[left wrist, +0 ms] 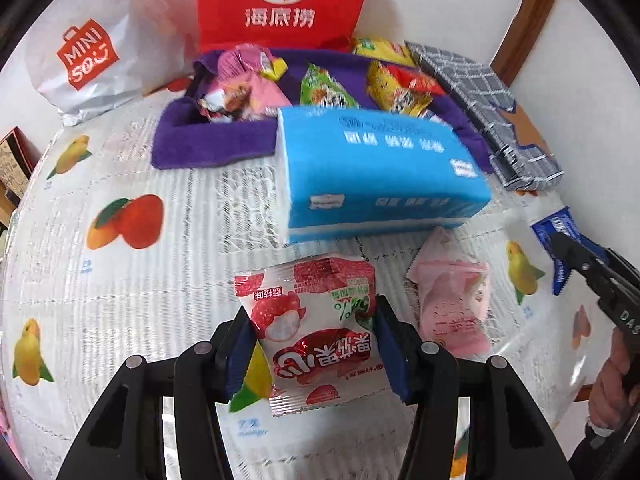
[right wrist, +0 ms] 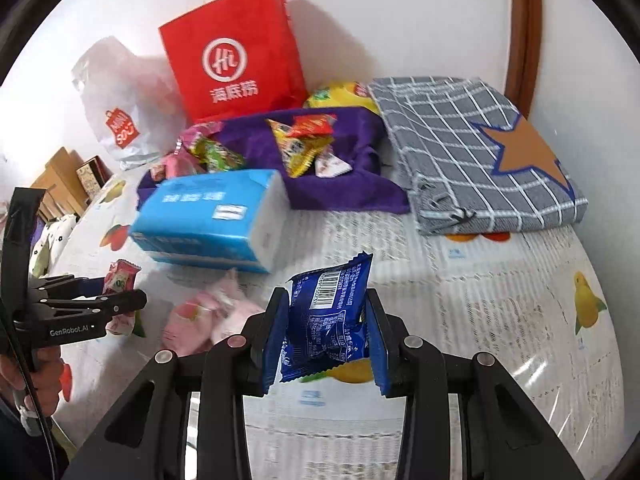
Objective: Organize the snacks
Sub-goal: 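Grasp the red-and-white lychee candy bag with the left tool, then carry the dark blue packet and lychee candy bag over the purple towel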
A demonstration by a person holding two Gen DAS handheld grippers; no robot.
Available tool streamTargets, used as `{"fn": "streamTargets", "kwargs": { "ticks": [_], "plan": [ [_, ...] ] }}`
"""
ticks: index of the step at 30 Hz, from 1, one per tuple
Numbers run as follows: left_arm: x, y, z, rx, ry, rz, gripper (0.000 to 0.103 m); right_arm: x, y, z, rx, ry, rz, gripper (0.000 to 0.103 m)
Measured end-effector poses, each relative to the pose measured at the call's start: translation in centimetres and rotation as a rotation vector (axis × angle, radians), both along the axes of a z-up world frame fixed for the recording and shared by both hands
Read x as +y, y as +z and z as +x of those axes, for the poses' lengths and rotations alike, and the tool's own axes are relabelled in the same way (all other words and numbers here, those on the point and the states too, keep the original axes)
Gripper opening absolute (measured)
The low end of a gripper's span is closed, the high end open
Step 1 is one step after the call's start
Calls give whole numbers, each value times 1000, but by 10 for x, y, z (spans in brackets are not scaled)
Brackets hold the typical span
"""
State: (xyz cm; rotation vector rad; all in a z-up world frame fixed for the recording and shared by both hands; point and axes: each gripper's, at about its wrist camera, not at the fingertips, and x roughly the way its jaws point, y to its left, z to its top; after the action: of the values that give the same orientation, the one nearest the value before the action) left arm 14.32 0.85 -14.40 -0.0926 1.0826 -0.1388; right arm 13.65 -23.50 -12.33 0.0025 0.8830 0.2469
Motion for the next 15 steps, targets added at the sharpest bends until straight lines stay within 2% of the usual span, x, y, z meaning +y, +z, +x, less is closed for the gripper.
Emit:
{"fn": "streamTargets", "kwargs": {
  "ticks": [15],
  "plan": [
    [30,65,-7,-141,-8,-20,53,40,52,0,-74,-13,-18,37]
  ]
}}
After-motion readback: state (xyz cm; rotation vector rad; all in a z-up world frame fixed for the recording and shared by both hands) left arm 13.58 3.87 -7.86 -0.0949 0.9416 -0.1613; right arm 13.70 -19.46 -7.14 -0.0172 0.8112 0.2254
